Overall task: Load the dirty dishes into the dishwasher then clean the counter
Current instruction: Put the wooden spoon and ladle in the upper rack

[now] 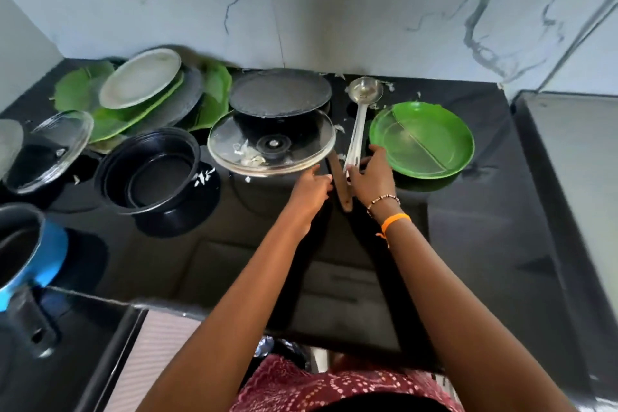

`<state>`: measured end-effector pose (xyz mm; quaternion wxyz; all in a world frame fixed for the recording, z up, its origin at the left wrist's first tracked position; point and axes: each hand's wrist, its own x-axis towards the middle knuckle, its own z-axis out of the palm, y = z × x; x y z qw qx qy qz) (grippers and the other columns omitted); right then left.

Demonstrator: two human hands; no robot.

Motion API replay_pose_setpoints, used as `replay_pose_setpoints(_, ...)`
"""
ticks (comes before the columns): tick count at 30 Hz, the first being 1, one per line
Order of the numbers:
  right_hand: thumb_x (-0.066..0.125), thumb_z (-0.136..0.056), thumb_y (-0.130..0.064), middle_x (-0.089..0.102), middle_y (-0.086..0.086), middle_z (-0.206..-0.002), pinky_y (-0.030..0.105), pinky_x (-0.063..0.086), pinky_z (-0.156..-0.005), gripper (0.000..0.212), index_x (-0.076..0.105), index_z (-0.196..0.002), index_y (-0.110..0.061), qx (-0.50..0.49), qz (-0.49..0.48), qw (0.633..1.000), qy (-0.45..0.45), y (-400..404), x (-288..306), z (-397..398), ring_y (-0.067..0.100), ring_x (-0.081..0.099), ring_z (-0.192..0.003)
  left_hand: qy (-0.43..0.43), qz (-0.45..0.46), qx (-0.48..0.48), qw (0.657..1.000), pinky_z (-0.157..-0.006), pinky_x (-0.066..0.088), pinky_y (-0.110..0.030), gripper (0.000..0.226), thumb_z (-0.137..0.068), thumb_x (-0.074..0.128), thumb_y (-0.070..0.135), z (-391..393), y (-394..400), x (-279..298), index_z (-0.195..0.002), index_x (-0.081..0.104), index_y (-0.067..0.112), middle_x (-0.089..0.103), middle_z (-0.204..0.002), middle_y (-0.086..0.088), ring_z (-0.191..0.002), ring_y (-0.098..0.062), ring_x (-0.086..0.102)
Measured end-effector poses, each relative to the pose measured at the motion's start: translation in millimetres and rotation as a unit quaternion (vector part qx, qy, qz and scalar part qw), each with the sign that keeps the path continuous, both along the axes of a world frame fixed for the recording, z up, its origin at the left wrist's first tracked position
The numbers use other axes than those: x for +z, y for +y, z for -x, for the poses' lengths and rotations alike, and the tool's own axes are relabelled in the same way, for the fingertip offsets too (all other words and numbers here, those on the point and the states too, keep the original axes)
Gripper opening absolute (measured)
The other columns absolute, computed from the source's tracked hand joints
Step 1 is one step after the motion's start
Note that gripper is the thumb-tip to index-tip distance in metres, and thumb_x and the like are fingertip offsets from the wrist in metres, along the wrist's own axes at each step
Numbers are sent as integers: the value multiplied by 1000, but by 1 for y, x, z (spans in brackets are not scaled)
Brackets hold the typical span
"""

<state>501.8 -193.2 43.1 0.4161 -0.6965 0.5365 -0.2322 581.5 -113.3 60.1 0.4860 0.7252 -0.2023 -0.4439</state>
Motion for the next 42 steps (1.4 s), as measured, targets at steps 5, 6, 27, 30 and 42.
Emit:
replay_pose_setpoints(5,58,-86,-24,54,17,-125,35,41,-88,50,39,-127,-4,11,-15,997,69,-18,5,-18,34,53,-113,-24,-29,20,999,-94,48,-37,16,-86,49,19,-2,-29,-1,-96,55,29,65,-104,-6,-98,-24,61)
replay_pose_setpoints(6,58,-86,-24,54,17,-124,35,41,-86,46,42,-123,-4,12,-11,997,78,-21,6,-20,34,53,-112,-17,-29,28,999,-89,50,-35,13,-87,50,16,-2,-32,-1,-89,55,29,65,-96,-5,-90,-23,62)
replay_pose_setpoints(27,39,-91,-2,61,9,-79,29,43,-48,22,31,-78,-17,-22,-16,998,-61,-12,23,27,19,52,-51,158,110,76,978,-59,50,-20,28,-94,44,1,34,-4,-3,-119,49,14,55,-92,0,-70,-7,53)
replay_pose_setpoints(30,41,-92,-4,57,10,-82,28,34,-61,8,38,-97,-10,-26,66,997,-24,1,32,41,24,50,-67,73,105,25,991,-42,35,-14,43,-94,43,0,35,9,3,-133,43,18,53,-82,-1,-54,-7,43)
replay_pose_setpoints(42,52,-84,-5,57,16,-108,34,42,-76,34,53,-117,-11,-116,189,975,2,100,36,107,35,55,-95,-285,126,-92,946,-83,41,-30,51,-99,38,29,67,85,37,-147,21,32,47,-111,6,-92,-11,52)
